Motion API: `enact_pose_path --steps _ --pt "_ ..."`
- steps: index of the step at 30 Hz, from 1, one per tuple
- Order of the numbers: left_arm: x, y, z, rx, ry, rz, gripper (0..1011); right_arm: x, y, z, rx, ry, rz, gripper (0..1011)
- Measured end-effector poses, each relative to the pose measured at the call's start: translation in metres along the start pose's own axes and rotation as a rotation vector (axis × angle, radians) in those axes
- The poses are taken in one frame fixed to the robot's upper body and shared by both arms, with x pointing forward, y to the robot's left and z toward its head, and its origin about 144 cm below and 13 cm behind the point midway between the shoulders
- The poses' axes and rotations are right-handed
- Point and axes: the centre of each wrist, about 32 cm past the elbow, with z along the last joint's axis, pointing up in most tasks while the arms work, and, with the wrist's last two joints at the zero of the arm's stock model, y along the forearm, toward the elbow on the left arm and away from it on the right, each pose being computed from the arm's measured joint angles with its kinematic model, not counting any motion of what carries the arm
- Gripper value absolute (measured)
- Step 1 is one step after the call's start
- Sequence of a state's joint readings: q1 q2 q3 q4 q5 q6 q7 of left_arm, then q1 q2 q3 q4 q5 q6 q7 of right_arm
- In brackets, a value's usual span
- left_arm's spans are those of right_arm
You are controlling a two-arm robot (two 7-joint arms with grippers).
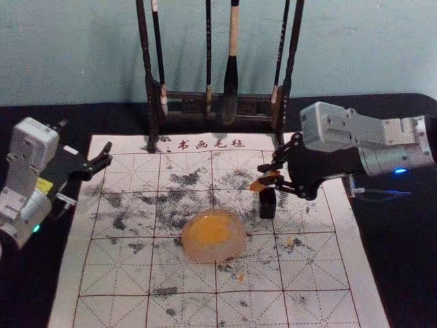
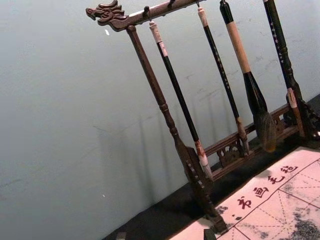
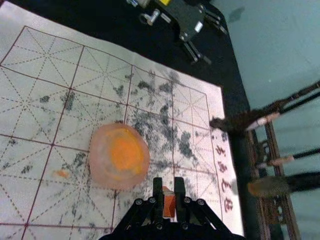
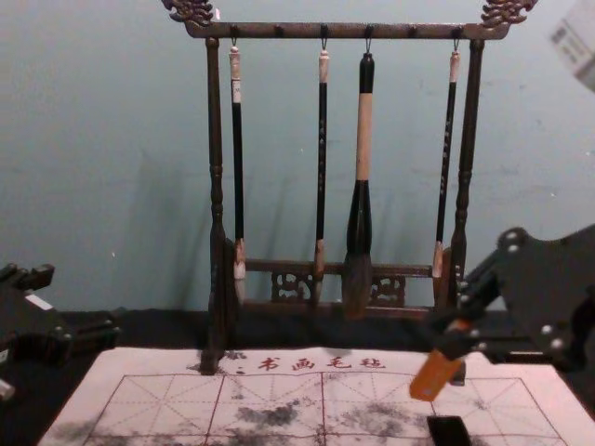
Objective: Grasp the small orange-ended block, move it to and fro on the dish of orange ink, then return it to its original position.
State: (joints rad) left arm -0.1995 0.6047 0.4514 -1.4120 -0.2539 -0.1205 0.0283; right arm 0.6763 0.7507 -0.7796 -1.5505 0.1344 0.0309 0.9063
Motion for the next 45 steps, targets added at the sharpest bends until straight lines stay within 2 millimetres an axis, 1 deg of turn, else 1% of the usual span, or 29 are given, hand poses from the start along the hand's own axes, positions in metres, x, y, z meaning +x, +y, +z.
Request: enact_pose_path --steps 10,16,24,45 --pt "0.0 0.0 0.0 0.0 0.0 0.0 1002 -0.003 -0.01 -0.01 -0.026 0.049 -0.005 135" --pt "0.0 0.0 0.0 0.0 0.0 0.0 1001 -0.005 -0.012 -0.014 -0.042 0.061 0.01 135" --pt "0.0 0.0 0.0 0.0 0.0 0.0 1001 -0.006 -0.008 -0.02 -0.07 0.071 0.025 135" --pt "0.0 0.0 0.0 0.0 0.0 0.0 1002 0.006 0.003 -0.022 -0.072 0.073 0.016 135"
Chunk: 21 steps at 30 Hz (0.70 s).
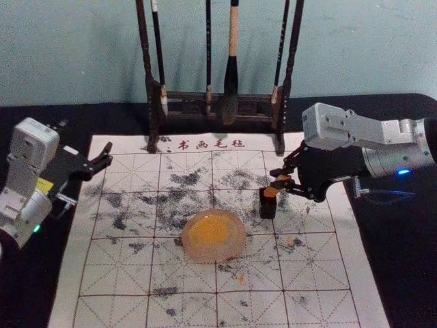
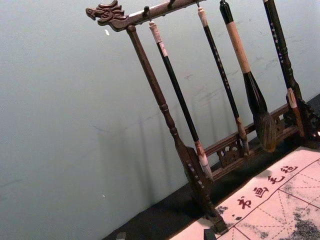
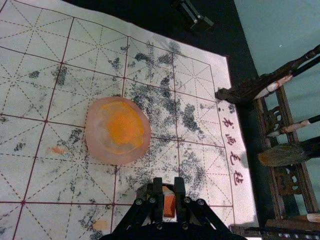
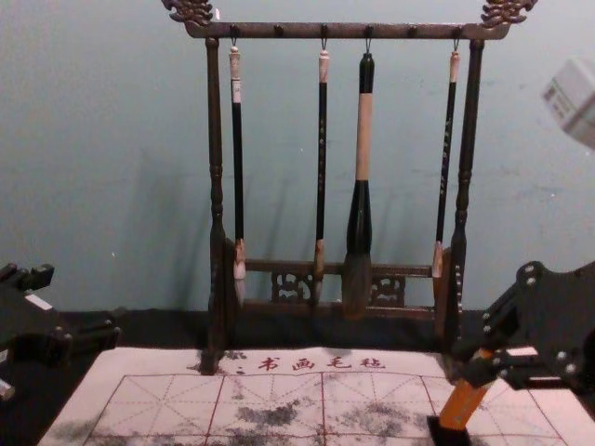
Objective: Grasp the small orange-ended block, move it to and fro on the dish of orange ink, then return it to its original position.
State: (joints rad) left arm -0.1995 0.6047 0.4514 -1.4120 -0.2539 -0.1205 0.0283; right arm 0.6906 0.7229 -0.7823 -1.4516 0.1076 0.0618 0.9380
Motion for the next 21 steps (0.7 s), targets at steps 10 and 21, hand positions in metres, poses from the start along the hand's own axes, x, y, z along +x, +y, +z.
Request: enact_pose_path --steps 10,21 --pt "0.0 0.0 0.0 0.0 0.0 0.0 1001 0.0032 0.0074 -0.0003 -0.013 -0.009 0.007 135" --pt "0.0 0.0 0.0 0.0 0.0 0.0 1001 0.0046 0.0103 -0.0008 -0.028 -0.017 0.012 135"
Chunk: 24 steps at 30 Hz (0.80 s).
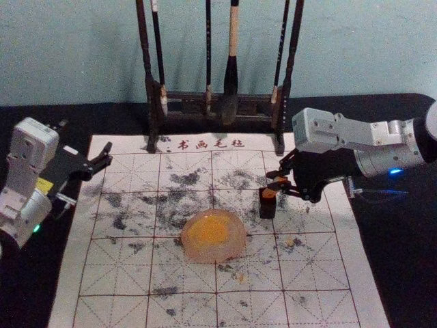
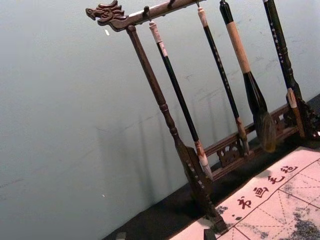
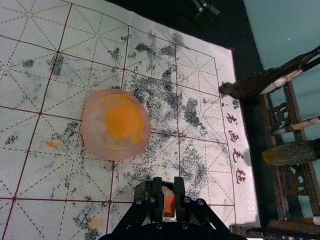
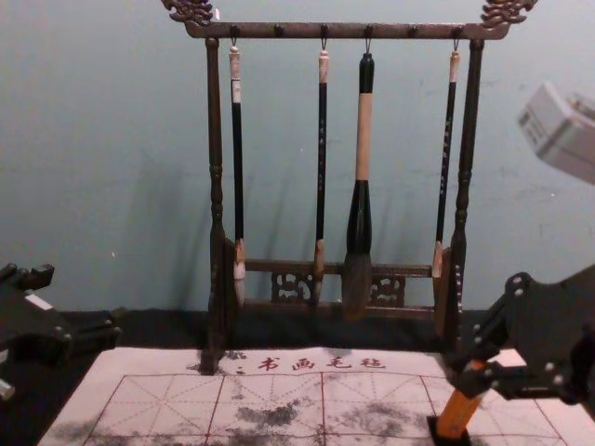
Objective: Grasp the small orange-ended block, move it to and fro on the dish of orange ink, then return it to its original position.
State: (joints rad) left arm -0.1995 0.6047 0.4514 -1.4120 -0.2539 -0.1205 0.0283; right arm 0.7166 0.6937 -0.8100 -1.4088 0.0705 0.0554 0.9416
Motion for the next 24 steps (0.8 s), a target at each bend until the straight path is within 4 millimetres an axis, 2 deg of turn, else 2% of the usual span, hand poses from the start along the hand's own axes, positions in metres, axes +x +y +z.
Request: enact_pose_path --steps 24 --pt "0.0 0.0 0.0 0.0 0.0 0.0 1002 0.008 0.02 -0.006 -0.043 0.008 0.037 135"
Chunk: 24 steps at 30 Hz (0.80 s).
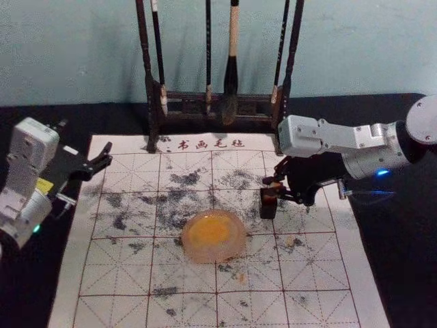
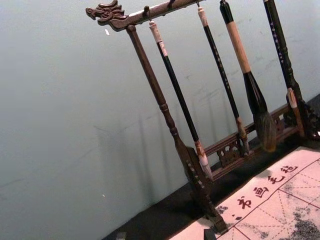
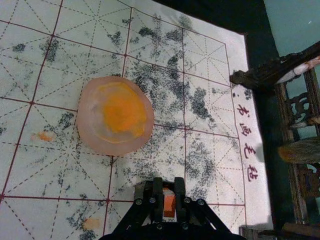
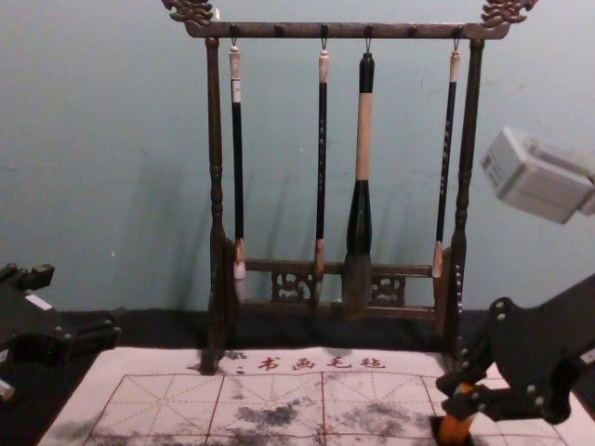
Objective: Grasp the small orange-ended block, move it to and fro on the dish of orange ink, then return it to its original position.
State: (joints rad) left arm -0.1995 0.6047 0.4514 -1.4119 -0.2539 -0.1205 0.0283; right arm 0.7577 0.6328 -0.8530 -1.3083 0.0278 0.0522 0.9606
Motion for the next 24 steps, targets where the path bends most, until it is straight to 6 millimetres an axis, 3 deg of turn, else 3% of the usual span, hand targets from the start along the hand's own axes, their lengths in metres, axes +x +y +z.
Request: enact_pose_path --steps 15,17,19,24 --pt "0.0 0.0 0.0 0.0 0.0 0.0 1001 -0.0005 0.0007 0.0001 0.002 -0.012 -0.001 138" --pt "0.0 0.0 0.0 0.0 0.0 0.0 1001 -0.0005 0.0007 0.0001 0.002 -0.011 -0.001 166" --pt "0.0 0.0 0.0 0.0 0.0 0.0 1001 -0.0005 0.0007 0.0001 0.002 -0.011 -0.001 268" --pt "0.0 0.0 0.0 0.0 0.0 0.0 1001 -0.0004 0.0006 0.0001 0.002 -0.009 -0.002 403"
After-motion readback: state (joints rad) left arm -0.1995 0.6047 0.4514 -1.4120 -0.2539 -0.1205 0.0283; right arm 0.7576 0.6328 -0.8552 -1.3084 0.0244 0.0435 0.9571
